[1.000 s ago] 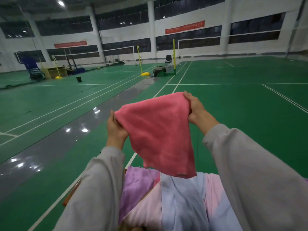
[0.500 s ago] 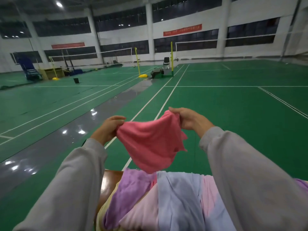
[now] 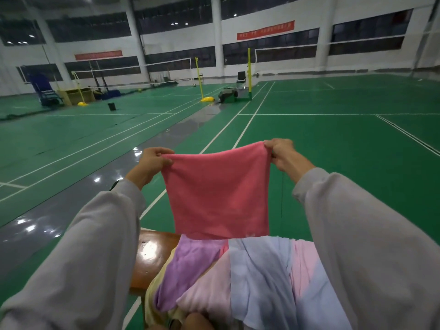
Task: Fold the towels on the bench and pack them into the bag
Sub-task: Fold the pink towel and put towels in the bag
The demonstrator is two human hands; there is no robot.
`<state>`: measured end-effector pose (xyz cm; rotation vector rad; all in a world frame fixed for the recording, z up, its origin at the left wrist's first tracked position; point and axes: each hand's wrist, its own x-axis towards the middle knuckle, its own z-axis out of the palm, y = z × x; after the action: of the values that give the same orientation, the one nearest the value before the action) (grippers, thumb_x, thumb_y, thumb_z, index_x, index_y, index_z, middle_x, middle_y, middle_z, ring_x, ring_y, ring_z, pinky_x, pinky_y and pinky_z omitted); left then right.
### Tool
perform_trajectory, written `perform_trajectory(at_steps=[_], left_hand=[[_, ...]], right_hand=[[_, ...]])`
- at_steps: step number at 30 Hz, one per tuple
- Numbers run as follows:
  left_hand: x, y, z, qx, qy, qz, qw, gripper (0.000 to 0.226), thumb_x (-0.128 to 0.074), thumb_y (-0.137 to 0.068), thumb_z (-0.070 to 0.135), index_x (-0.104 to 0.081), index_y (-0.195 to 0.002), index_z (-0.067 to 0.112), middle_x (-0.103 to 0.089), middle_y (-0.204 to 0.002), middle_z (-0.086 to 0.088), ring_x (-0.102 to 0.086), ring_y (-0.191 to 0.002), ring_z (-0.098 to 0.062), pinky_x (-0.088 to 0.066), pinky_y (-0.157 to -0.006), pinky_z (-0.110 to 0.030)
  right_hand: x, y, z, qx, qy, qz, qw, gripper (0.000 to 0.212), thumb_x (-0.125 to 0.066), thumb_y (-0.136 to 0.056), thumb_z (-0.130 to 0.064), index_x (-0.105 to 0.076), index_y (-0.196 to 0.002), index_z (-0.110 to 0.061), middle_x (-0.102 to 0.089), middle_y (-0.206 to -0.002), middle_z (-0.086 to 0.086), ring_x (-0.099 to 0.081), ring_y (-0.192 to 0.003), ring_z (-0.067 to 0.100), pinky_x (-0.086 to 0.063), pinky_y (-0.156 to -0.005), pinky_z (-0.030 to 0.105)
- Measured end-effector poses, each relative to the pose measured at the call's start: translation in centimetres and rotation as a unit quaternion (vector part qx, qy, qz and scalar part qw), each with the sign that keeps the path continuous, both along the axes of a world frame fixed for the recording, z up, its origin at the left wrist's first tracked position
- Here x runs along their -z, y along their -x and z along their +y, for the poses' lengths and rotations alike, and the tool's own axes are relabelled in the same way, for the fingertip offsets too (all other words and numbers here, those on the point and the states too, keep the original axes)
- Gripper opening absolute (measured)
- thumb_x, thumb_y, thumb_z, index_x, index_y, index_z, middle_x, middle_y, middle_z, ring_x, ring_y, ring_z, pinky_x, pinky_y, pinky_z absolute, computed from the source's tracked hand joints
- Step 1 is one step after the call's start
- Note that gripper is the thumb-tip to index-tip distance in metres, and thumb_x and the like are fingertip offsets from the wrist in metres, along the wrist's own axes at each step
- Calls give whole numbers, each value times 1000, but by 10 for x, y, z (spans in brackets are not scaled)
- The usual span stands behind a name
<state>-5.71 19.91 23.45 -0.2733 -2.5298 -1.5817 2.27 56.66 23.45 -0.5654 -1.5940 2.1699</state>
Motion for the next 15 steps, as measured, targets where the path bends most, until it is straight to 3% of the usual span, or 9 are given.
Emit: perform_trajectory(at_steps=[2, 4, 6, 8, 10, 13, 15], left_hand=[[-4, 3, -12, -5, 103, 32, 994, 36, -69, -80, -11, -75, -112, 4, -70, -98, -14, -63, -89, -25, -52, -87, -33], [-9, 3, -18, 0, 222, 75, 972, 25, -67, -82, -5, -77, -103, 5, -73, -92, -13, -65, -84, -26, -50, -79, -32], [-14, 3, -17, -10, 302, 111, 947, 16, -67, -84, 0, -78, -95, 3, -73, -87, -16, -64, -80, -30, -46, -72, -32], [-18, 3, -14, -36, 349, 146, 925, 14, -67, -85, 3, -78, -92, 5, -73, -87, -17, -65, -83, -33, -50, -74, -35], [-21, 2, -11, -53, 373, 170, 910, 14, -68, -84, 3, -78, -91, 8, -73, -89, -14, -66, -85, -33, -54, -78, -39], [-21, -3, -5, -60, 382, 183, 904, 14, -69, -81, 0, -74, -81, 13, -68, -84, -10, -65, -83, -32, -54, -75, -40], [-20, -5, -2, -64, 381, 186, 903, 19, -66, -79, -4, -70, -76, 14, -64, -78, -7, -62, -79, -31, -49, -71, -37]], right_hand=[[-6, 3, 6, -14, -89, 15, 996, 39, -63, -87, 9, -63, -113, -19, -65, -93, 10, -57, -71, 17, -50, -63, 33], [-8, 6, 11, -37, -187, 21, 981, 43, -58, -86, 12, -72, -116, -16, -68, -98, 8, -59, -75, 14, -52, -69, 29], [-11, 5, 15, -32, -315, 3, 949, 40, -62, -84, 8, -76, -115, -14, -71, -101, 0, -65, -91, 13, -57, -86, 29], [-14, 2, 19, -40, -478, -30, 877, 34, -70, -81, 1, -78, -110, -14, -75, -99, -1, -69, -96, 16, -56, -96, 32], [-13, -2, 19, -66, -620, -74, 778, 28, -70, -81, -1, -80, -104, -13, -78, -94, 5, -72, -88, 21, -58, -91, 36], [-5, -9, 16, -77, -732, -123, 666, 28, -58, -82, 3, -79, -92, -12, -74, -86, 11, -71, -80, 29, -60, -79, 39], [-1, -16, 10, -71, -768, -133, 622, 22, -53, -84, 5, -72, -88, -7, -69, -87, 15, -68, -78, 32, -58, -74, 40]])
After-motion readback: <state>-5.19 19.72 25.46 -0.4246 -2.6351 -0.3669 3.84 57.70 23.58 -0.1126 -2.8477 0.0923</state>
